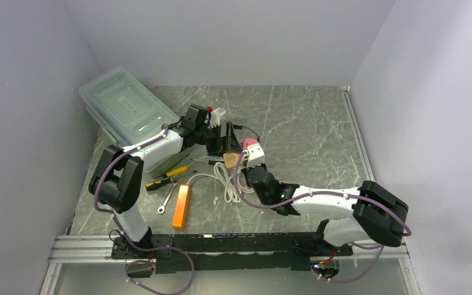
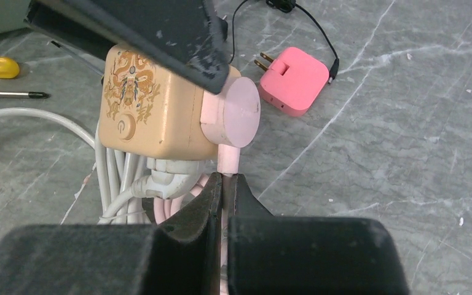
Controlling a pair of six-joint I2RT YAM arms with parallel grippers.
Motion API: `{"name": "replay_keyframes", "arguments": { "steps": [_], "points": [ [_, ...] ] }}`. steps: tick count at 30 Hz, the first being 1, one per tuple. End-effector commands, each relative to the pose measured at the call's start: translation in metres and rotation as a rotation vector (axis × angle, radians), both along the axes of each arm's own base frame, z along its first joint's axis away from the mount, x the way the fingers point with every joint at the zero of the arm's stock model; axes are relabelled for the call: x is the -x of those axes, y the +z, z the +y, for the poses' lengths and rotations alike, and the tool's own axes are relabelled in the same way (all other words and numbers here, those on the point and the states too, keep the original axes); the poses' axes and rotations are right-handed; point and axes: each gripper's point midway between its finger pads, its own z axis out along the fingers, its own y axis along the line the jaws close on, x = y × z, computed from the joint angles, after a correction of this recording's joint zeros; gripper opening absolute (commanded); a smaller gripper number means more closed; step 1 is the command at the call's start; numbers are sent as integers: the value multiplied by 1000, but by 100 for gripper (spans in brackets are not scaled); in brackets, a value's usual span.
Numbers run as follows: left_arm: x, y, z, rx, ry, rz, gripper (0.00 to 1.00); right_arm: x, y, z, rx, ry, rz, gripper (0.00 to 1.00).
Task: Pull the plug off the socket
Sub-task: Remove the plug from the socket.
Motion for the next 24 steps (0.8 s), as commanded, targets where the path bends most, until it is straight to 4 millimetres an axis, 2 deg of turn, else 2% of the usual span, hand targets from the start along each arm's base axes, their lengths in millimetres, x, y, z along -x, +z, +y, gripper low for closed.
{"name": "replay_keyframes", "arguments": {
  "steps": [1, 10, 24],
  "points": [
    [-10, 17, -8, 23, -6, -60, 100, -10, 40, 14, -74, -52, -101, 0],
    [-1, 3, -11, -44, -4, -18, 94, -9, 42, 9, -54, -123, -118, 0],
    [2, -1, -11, -38, 19, 8, 52, -9, 39, 7, -36, -165, -120, 0]
  ]
}}
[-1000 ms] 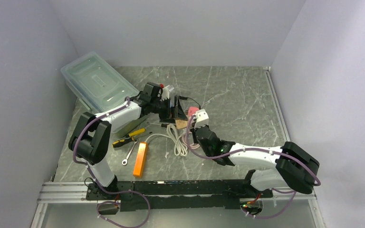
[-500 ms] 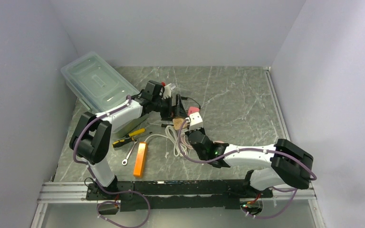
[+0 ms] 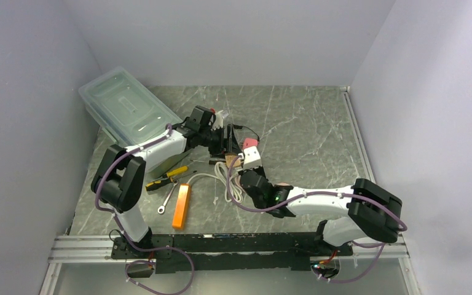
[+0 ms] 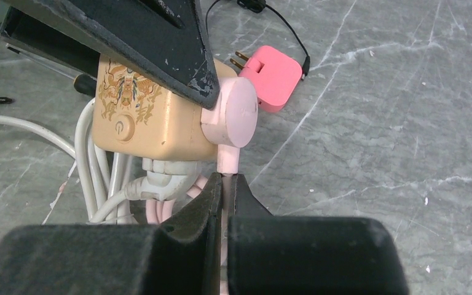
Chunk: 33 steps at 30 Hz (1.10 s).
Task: Pull the plug off the socket
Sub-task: Remove the plug from the socket.
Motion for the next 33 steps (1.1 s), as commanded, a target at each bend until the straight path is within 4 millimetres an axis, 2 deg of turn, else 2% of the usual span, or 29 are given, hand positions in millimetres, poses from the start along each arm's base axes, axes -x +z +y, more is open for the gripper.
{"name": "replay_keyframes", "arguments": {
  "steps": [1, 6, 7, 8, 9, 10, 13, 15, 16, 21, 23, 26, 33],
  "points": [
    [-3, 7, -5, 22, -7, -18, 46, -11, 37, 10, -121, -63, -76, 0],
    [-5, 12, -3, 25, -29, -43, 9, -6, 39, 21, -172, 13, -54, 0],
    [-6, 20, -1, 40, -40, -74, 1, -5, 40, 22, -188, 35, -47, 6],
    [-8, 28, 1, 57, -50, -107, 0, -6, 40, 20, -206, 43, -40, 16],
    [-9, 36, 2, 72, -63, -153, 0, -6, 40, 18, -226, 60, -30, 32],
    [-9, 42, 4, 75, -71, -197, 0, -6, 41, 20, -247, 93, -21, 42],
    [-6, 54, 11, 72, -70, -293, 0, -4, 47, 21, -329, 202, -2, 63],
    [-2, 60, 14, 82, -66, -315, 0, -1, 48, 24, -396, 298, 39, 71],
    [-1, 63, 14, 88, -68, -326, 0, -5, 49, 17, -420, 301, 43, 72],
    [-1, 77, 19, 76, -82, -407, 0, 7, 53, 22, -487, 511, 114, 74],
    [1, 84, 19, 85, -98, -439, 0, 10, 54, 25, -506, 555, 132, 71],
    [4, 91, 18, 106, -124, -469, 0, 15, 53, 31, -522, 598, 152, 61],
    [9, 94, 13, 140, -176, -478, 0, 11, 45, 35, -513, 593, 181, 57]
  ]
}}
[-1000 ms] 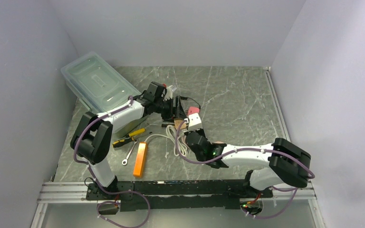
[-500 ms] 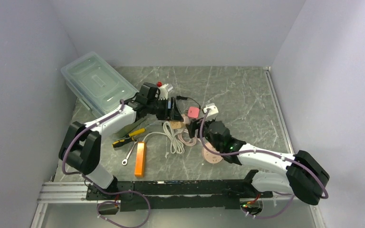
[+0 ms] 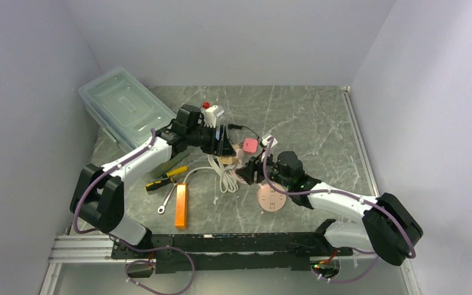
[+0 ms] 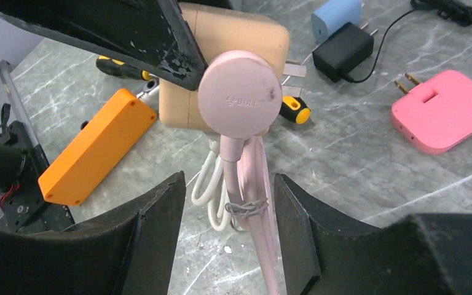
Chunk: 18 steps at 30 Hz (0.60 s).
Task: Pull the plug off the socket
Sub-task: Remove the plug from the socket.
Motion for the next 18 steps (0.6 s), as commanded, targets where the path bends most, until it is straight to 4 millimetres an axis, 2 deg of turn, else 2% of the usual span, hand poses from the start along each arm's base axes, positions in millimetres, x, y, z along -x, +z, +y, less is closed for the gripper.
{"name": "replay_keyframes", "arguments": {
  "steps": [1, 6, 9, 12, 18],
  "points": [
    [1, 49, -15, 136, -102, -138, 0, -5, 19, 10, -54, 26, -40, 55],
    [7, 47, -22, 146, -147, -130, 0, -9, 18, 8, -46, 0, -38, 35],
    [10, 42, -25, 126, -166, -123, 0, -11, 18, 6, -45, -14, -38, 33],
    [11, 39, -26, 113, -171, -129, 0, -13, 18, 5, -44, -29, -36, 27],
    [10, 35, -25, 80, -155, -143, 0, -17, 17, 4, -47, -61, -16, 29]
  ]
}}
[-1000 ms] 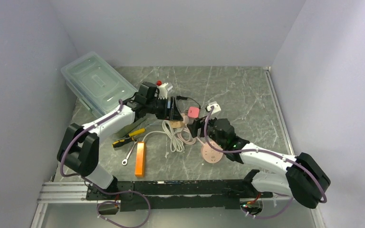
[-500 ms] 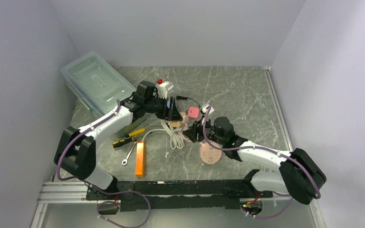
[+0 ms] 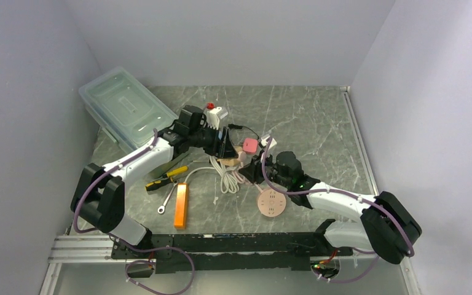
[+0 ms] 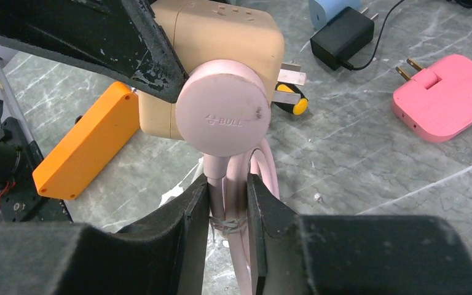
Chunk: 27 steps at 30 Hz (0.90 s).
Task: Pull the plug off the socket
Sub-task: Remove the plug from the socket.
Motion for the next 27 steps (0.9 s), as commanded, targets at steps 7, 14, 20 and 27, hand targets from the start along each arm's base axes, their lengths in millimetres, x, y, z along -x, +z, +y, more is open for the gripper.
{"name": "replay_keyframes", "arguments": {
  "steps": [7, 14, 20, 27],
  "points": [
    [1, 26, -17, 38, -39, -105, 0, -23, 26, 4, -79, -99, -27, 35],
    [-6, 20, -12, -2, 13, -118, 0, -24, 27, 0, -70, -133, -43, 6],
    [-20, 5, 10, -206, 135, -215, 0, -21, 32, 0, -81, -135, -54, 0],
    [-22, 7, 14, -237, 152, -249, 0, -22, 38, -9, -86, -176, -78, 0]
  ]
}}
